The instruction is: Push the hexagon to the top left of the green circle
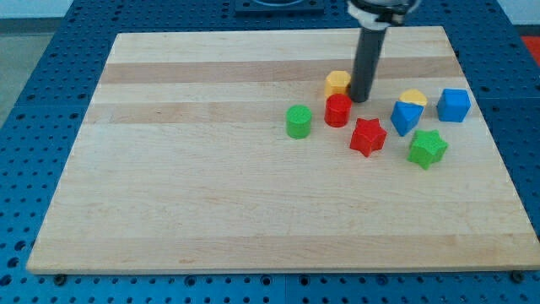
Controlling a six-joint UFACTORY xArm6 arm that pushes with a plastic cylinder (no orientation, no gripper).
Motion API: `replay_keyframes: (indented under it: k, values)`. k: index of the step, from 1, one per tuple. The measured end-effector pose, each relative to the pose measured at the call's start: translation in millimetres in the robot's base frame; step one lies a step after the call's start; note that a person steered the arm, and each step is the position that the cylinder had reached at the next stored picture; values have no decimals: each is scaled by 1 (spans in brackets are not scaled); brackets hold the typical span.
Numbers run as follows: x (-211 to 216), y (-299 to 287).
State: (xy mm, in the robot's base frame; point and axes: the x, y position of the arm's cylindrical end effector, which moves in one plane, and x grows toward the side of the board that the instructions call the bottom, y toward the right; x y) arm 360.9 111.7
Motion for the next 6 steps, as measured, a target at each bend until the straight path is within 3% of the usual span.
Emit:
replay_keyframes:
  k: [2, 5, 6]
  values:
    - [-25, 52]
    - [-18, -179]
    - [-32, -161]
